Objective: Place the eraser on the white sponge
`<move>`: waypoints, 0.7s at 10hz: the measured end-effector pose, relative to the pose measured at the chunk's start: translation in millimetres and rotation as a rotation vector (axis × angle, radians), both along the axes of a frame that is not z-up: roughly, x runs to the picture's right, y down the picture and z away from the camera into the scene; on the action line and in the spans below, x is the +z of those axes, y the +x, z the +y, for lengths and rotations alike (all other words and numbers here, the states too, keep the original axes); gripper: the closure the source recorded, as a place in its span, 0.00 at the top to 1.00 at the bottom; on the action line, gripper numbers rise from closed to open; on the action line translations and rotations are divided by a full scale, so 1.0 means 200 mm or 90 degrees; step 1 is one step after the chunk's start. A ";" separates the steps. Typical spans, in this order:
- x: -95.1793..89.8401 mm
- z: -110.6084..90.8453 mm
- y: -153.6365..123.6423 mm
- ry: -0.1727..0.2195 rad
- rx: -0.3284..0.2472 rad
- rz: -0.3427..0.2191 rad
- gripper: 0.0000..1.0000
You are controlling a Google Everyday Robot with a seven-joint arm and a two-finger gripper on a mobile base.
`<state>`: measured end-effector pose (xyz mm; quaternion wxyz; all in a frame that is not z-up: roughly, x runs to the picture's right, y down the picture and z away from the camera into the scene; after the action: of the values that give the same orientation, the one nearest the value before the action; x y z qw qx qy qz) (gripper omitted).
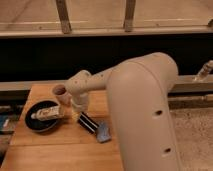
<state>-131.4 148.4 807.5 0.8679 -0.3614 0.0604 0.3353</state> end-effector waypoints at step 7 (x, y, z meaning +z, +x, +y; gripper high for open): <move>-0.12 -0.08 0.40 0.031 0.107 0.044 0.00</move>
<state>-50.9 132.6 783.4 0.8428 -0.3322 0.0516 0.4204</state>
